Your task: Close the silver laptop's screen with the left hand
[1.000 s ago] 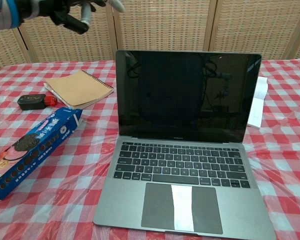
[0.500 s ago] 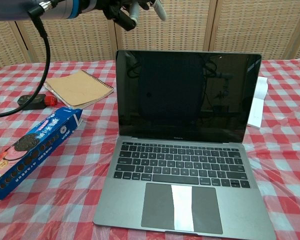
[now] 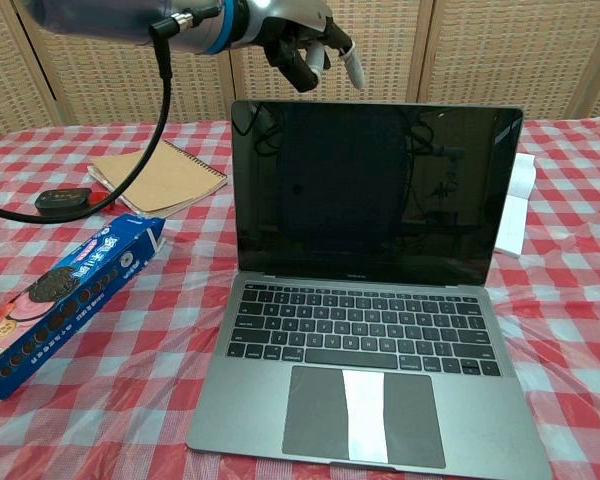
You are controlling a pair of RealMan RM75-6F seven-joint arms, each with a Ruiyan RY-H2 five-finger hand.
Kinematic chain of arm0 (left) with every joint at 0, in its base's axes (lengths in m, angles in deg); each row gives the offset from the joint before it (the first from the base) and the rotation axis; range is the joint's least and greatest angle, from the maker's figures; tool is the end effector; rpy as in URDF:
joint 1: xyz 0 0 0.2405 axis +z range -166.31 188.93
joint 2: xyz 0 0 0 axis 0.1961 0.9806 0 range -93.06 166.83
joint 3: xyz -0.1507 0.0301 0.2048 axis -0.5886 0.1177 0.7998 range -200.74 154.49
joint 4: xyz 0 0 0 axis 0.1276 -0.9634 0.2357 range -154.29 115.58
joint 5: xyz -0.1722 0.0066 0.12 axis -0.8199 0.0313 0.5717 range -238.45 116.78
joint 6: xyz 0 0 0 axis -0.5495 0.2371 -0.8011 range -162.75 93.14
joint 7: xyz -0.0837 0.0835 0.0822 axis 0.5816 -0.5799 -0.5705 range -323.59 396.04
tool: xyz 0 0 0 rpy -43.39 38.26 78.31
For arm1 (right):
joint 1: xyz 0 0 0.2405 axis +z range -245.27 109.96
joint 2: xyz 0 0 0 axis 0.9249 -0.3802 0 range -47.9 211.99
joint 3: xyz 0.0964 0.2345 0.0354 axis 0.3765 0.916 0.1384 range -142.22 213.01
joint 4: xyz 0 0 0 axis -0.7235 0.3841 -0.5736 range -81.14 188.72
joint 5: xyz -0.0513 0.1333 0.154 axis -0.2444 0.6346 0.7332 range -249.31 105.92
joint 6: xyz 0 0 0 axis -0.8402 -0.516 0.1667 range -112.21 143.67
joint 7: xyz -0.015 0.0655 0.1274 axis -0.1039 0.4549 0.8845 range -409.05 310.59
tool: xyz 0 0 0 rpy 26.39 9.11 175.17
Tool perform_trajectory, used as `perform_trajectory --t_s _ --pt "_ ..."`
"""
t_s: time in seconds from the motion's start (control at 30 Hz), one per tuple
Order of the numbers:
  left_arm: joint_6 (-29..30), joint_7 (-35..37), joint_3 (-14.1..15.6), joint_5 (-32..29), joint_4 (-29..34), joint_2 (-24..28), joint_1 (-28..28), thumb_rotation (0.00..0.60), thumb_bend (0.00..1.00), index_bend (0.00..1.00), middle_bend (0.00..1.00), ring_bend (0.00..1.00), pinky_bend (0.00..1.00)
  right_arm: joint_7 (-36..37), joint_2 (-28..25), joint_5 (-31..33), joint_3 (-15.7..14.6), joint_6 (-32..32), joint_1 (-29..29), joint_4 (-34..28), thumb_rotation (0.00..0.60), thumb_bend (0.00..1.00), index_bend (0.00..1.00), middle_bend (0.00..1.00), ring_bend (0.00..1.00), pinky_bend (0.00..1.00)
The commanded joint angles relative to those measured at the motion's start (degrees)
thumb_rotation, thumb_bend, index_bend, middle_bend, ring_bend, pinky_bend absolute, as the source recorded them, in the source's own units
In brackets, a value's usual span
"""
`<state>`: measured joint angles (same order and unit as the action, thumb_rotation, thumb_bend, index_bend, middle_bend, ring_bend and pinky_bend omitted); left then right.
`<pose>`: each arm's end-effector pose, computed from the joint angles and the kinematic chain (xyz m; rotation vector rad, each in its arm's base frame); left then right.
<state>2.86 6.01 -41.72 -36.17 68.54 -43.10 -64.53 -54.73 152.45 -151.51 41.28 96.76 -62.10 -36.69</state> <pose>0.0367 0.4150 0.0131 -2.0629 -1.0118 -0.9256 -0.3185 -0.1949 0.1297 1.3213 -0.9545 0.8406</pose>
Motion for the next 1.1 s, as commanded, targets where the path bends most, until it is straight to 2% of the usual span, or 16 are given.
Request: perform_trajectory --t_s 0.03,0.17,0.43,0.63,1.1 --pt "-0.05 -0.48 1.37 -3.41 -1.25 -0.88 -2.62 0.600 1.00 0.28 0.05 0.14 0.20 0.08 -0.03 -0.07 0.01 0.13 0.00 0.03 0.600 0.69 0.00 0.00 0.00 0.00" --pt "0.79 -0.60 2.23 -4.35 -1.31 -1.37 -3.62 0.600 1.00 0.33 0.11 0.19 0.25 0.52 0.00 0.24 0.12 0.02 0.01 0.28 0.600 0.69 0.00 0.00 0.00 0.00" --pt "3.21 1.13 2.67 -2.74 -0.42 -2.12 -3.63 0.600 1.00 0.54 0.31 0.35 0.35 0.51 0.21 -0.02 0.00 -0.03 0.18 0.62 0.600 0.70 0.00 0.00 0.00 0.00" --pt "3.33 3.14 3.02 -1.39 1.24 -1.15 -2.79 0.600 1.00 0.58 0.36 0.40 0.38 1.03 0.53 -0.96 -0.12 0.65 0.20 1.00 0.600 0.70 0.00 0.00 0.00 0.00" --pt "4.45 5.74 3.96 2.80 7.39 2.41 -1.24 0.600 1.00 0.62 0.39 0.42 0.39 1.14 0.37 -1.33 -0.31 1.04 0.11 0.61 0.600 0.71 0.00 0.00 0.00 0.00"
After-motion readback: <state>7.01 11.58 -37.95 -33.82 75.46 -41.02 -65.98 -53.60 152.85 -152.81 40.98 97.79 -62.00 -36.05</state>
